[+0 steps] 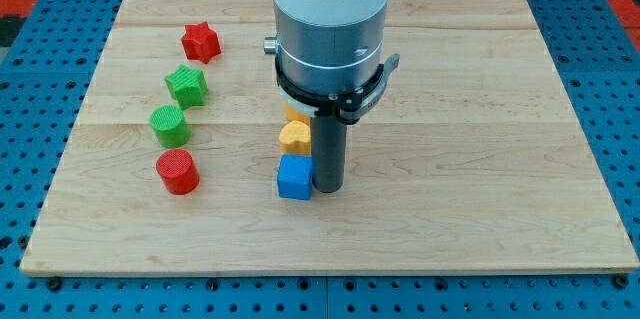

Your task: Move the blue cube along with yellow blocks to the center

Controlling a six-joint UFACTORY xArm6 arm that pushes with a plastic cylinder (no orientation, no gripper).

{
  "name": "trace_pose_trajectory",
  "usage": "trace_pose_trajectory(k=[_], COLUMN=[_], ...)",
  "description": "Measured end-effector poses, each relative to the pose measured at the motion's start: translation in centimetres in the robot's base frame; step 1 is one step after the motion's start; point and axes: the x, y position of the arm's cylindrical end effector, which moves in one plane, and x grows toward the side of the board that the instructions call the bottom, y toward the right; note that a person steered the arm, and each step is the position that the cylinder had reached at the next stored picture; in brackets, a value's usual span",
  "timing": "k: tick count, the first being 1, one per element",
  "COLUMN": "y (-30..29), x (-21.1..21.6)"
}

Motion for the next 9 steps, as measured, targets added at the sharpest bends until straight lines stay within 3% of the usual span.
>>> trace_pose_trajectory(k=[3, 4, 9], y=[1.4, -4.0, -4.8], x=[1.8, 2.8, -8.1])
